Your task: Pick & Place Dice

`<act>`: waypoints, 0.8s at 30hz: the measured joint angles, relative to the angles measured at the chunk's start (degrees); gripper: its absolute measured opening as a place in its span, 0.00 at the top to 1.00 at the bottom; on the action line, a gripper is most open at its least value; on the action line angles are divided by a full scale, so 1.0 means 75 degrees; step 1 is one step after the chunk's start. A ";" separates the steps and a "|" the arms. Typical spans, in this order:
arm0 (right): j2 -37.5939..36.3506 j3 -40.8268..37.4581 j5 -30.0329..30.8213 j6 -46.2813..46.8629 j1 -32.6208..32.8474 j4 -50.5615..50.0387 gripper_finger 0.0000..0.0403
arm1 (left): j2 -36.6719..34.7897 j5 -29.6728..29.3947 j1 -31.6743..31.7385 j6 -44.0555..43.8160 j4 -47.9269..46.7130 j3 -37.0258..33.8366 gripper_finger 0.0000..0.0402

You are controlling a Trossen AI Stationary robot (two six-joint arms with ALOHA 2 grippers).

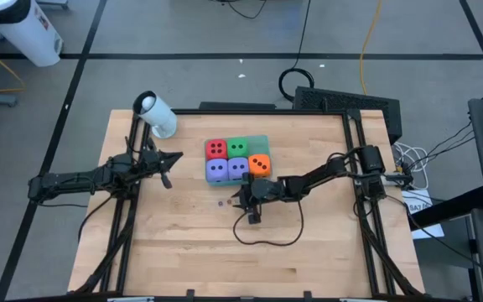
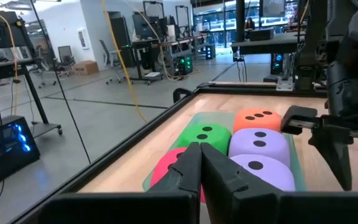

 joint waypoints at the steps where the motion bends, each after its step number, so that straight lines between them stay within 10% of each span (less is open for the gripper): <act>1: 0.0000 0.0000 -0.0005 0.0011 -0.0023 -0.0011 0.65 | 0.0000 -0.0001 0.0000 0.0000 0.0000 0.0000 0.98; 24: 0.0737 0.0026 0.0876 0.0134 -0.0174 0.0533 0.61 | 0.0000 0.0029 0.0000 0.0087 0.0044 0.0000 0.95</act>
